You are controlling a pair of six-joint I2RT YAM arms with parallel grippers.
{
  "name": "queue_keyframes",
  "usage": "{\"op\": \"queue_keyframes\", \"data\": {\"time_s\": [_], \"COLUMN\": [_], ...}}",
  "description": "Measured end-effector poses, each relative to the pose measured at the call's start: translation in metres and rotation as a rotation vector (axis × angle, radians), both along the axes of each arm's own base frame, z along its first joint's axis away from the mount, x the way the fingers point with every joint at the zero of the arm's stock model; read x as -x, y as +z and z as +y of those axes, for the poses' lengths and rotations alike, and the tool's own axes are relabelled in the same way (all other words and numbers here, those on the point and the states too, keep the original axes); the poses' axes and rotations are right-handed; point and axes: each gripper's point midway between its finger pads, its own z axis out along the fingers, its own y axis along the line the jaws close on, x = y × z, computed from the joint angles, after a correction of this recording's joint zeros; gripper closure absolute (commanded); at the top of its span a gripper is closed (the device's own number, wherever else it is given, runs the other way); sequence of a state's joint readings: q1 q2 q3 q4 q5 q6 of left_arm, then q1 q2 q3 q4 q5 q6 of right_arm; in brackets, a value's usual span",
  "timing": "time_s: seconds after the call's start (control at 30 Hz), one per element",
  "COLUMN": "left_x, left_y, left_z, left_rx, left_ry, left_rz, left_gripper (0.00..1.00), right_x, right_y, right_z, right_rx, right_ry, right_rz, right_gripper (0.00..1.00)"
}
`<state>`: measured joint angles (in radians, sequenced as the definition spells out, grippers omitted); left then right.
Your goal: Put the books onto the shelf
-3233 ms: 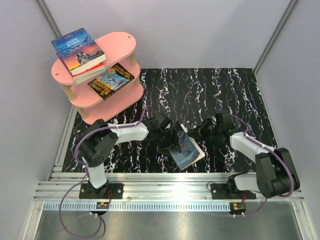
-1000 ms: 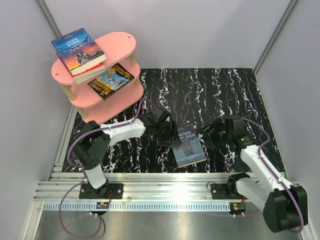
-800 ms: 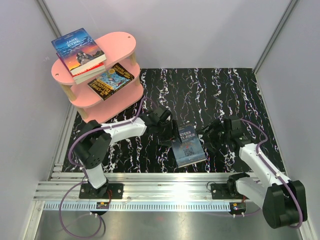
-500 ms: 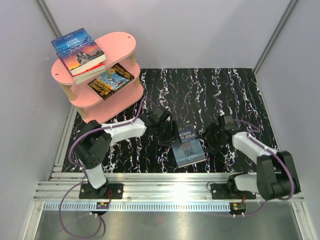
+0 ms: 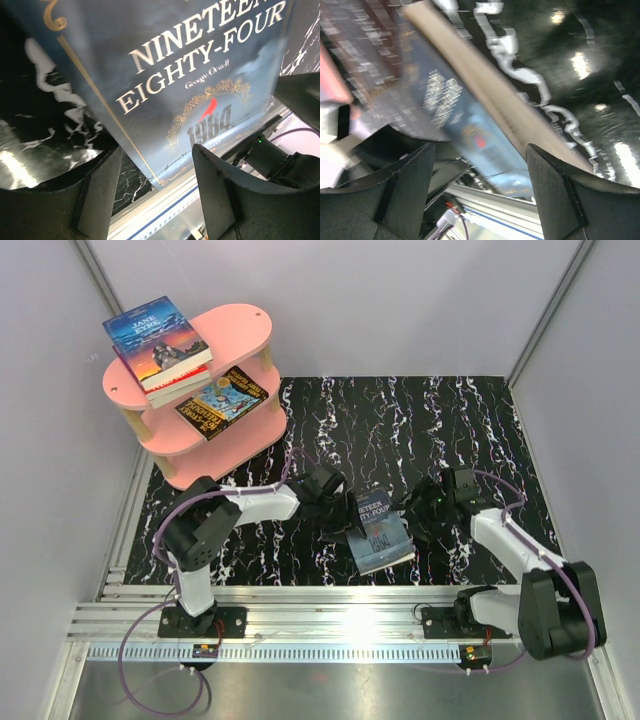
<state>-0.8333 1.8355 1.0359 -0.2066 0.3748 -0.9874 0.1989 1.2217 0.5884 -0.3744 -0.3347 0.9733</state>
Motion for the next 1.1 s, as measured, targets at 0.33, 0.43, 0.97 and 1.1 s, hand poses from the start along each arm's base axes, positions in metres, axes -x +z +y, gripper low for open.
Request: {"op": "queue_keyframes", "data": {"time_s": [0.33, 0.43, 0.97, 1.1], "left_x": [0.000, -0.001, 0.003, 0.000], "left_y": [0.002, 0.002, 0.004, 0.011], "left_z": [-0.022, -0.022, -0.004, 0.021], "left_rx": [0.048, 0.051, 0.044, 0.068], "left_ry": [-0.024, -0.021, 0.008, 0.073], "left_rz": [0.027, 0.028, -0.003, -0.025], "left_gripper": [0.39, 0.39, 0.34, 0.31], "right_x": [0.000, 0.003, 0.037, 0.031], "right_y": [0.033, 0.030, 0.001, 0.022], "right_z": [0.020, 0.020, 0.000, 0.002], "right_rx": [-0.102, -0.092, 0.062, 0.053], "right_ry": [0.053, 0.069, 0.147, 0.149], "right_rz": [-0.098, -0.093, 0.024, 0.011], "right_gripper": [0.27, 0.46, 1.00, 1.00]}}
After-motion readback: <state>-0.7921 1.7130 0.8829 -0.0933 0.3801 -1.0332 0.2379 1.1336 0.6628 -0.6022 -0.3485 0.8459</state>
